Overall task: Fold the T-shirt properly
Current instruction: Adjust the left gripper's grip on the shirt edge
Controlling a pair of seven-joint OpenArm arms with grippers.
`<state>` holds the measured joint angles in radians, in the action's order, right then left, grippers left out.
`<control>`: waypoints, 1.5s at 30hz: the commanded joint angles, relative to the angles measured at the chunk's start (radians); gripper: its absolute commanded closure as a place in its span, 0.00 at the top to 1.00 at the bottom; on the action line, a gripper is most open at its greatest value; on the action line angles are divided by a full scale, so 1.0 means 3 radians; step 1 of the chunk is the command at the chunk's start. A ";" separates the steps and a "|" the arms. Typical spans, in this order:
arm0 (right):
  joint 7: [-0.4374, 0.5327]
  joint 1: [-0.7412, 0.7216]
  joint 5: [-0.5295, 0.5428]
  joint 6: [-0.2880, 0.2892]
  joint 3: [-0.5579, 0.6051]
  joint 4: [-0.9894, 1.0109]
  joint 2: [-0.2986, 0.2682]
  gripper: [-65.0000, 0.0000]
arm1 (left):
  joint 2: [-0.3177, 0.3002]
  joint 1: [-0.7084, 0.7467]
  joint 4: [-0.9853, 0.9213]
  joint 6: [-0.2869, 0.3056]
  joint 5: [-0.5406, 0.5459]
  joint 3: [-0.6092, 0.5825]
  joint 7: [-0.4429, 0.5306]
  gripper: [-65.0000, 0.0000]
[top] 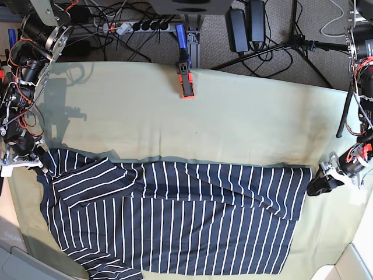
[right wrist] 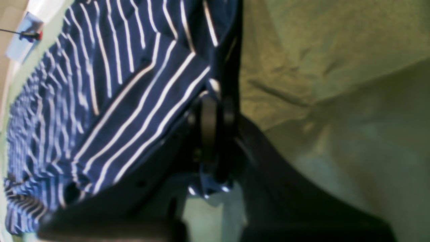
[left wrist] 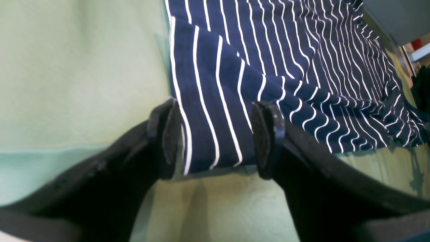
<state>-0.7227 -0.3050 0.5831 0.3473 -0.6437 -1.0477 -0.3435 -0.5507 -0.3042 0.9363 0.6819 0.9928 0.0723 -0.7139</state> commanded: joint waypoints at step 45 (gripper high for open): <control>0.0038 -0.0061 0.0025 0.0117 -0.0006 -0.0053 -0.0064 0.00 | 0.0207 0.0139 0.0385 -0.0290 -0.0529 0.0243 0.0153 0.56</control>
<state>-0.7231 -0.3019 0.5758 0.3473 -0.6437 -1.0477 -0.3435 -0.4713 -0.2409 1.0317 0.5617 0.8185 0.1406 -0.6842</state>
